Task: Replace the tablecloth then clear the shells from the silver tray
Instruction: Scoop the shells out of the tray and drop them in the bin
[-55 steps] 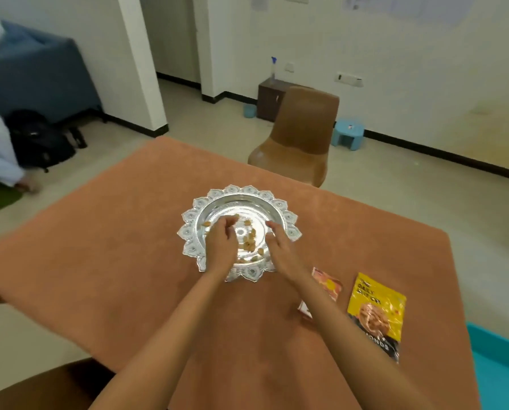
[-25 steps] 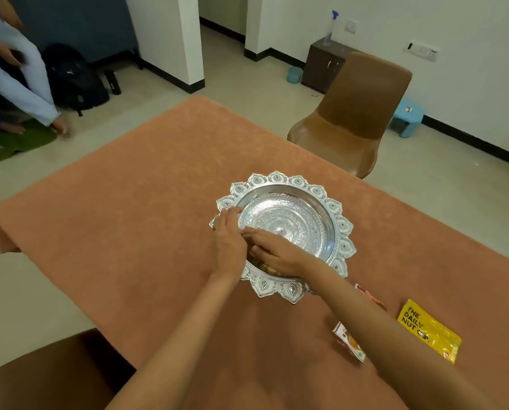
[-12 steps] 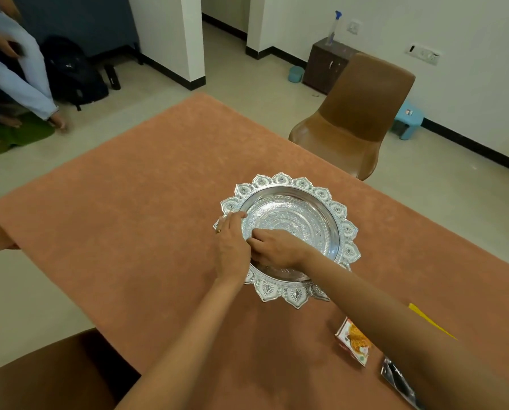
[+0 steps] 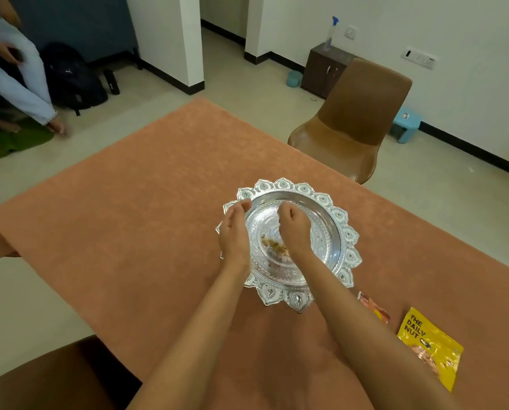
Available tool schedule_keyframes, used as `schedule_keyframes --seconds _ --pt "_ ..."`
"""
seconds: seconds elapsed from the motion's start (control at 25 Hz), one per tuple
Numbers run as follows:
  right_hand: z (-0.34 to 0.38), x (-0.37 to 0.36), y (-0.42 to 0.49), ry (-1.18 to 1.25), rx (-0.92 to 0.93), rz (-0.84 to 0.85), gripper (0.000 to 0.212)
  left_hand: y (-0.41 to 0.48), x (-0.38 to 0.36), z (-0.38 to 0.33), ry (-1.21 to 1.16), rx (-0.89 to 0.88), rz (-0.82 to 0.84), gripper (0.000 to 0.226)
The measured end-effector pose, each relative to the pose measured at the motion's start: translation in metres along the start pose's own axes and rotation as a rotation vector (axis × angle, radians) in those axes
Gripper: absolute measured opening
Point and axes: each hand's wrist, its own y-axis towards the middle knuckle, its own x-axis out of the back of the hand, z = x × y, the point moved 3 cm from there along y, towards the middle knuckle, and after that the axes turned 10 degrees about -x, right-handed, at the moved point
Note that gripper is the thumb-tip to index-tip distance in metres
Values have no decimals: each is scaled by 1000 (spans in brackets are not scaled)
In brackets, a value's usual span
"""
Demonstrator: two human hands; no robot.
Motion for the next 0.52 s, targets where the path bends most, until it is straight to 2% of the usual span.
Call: schedule_keyframes --seconds 0.08,0.16,0.24,0.36,0.52 --pt "8 -6 -10 134 -131 -33 34 -6 -19 11 -277 228 33 38" --pt "13 -15 -23 93 -133 -30 32 -12 -33 22 -499 422 41 41" --pt "15 -17 -33 63 -96 -41 30 -14 -40 27 -658 534 31 41" --pt "20 -11 -41 200 -93 -49 25 -15 -41 24 -693 563 37 34" --pt "24 -9 -46 433 -39 64 25 -24 -41 13 -692 658 2 35"
